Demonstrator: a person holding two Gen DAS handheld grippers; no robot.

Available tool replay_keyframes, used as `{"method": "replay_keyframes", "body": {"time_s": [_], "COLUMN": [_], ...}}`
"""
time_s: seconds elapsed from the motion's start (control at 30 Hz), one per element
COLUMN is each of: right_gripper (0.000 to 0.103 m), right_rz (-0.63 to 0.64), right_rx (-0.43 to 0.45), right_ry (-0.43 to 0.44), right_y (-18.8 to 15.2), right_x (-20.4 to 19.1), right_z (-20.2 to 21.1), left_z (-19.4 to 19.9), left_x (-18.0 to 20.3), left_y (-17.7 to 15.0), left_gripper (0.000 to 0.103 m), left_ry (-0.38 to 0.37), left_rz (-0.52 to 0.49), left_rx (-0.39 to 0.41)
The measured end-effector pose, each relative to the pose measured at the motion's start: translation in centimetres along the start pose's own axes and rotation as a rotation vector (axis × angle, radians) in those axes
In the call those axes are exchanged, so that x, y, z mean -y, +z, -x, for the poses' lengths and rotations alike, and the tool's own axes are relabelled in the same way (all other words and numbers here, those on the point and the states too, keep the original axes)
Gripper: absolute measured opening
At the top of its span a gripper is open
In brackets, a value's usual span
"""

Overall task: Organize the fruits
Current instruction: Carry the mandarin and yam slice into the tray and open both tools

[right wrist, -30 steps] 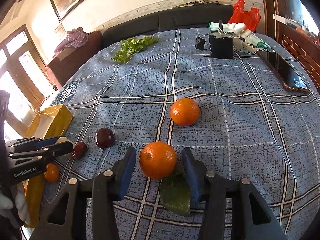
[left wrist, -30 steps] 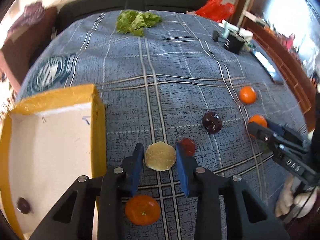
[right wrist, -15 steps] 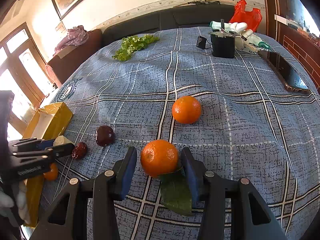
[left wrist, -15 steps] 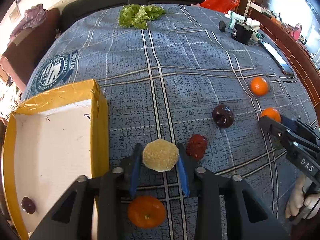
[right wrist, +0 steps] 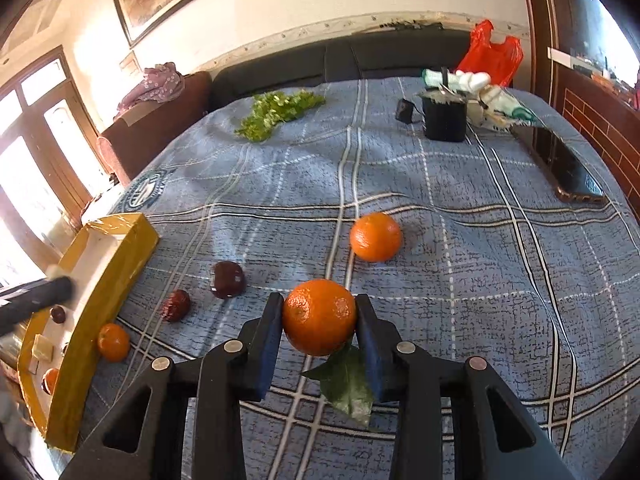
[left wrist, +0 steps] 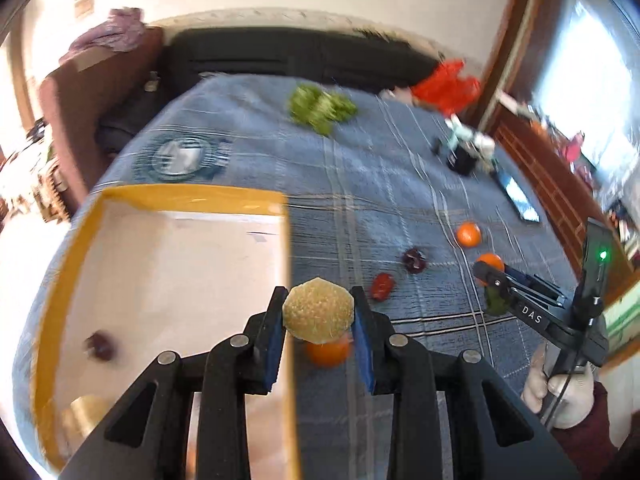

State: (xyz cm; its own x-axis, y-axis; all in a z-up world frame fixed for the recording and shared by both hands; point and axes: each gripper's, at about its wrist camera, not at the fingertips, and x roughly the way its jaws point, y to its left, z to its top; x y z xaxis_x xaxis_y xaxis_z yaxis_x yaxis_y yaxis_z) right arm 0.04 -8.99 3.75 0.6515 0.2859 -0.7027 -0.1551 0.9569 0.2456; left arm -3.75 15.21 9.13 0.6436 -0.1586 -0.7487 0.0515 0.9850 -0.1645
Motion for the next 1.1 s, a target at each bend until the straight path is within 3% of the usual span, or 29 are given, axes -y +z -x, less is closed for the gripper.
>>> {"method": "replay_keyframes", "body": {"time_s": [0.1, 0.27, 0.43, 0.6, 0.8, 1.1], "right_gripper": [0.039, 0.039, 0.04, 0.04, 0.04, 0.04], "right_rz": [0.035, 0.109, 0.241, 0.327, 0.383, 0.458], "right_rx": [0.023, 0.044, -0.001, -0.082, -0.155, -0.254], "right_ry": [0.008, 0.128, 0.246, 0.321, 0.375, 0.36], "right_y": [0.1, 0.2, -0.5, -2.7, -3.7, -4.9], "right_x": [-2.0, -7.8, -15.9, -22.1, -26.7, -31.0], "right_z": [1.1, 3.9, 4.5, 2.7, -0.1, -4.9], "left_z": [2.7, 4.9, 4.8, 3.3, 2.2, 0.2], "left_x": [-3.6, -9.3, -12.9, -15.8, -18.2, -19.9], "left_y": [-0.8, -2.1, -3.5, -4.0, -4.5, -4.6], "left_gripper": [0.03, 0.03, 0.03, 0.03, 0.03, 0.03], "left_ry": [0.041, 0.107, 0.159, 0.175, 0.199, 0.173], "left_rz": [0.053, 0.14, 0.191, 0.229, 0.252, 0.283], "left_rx": [0.034, 0.054, 0.05, 0.021, -0.004, -0.048]}}
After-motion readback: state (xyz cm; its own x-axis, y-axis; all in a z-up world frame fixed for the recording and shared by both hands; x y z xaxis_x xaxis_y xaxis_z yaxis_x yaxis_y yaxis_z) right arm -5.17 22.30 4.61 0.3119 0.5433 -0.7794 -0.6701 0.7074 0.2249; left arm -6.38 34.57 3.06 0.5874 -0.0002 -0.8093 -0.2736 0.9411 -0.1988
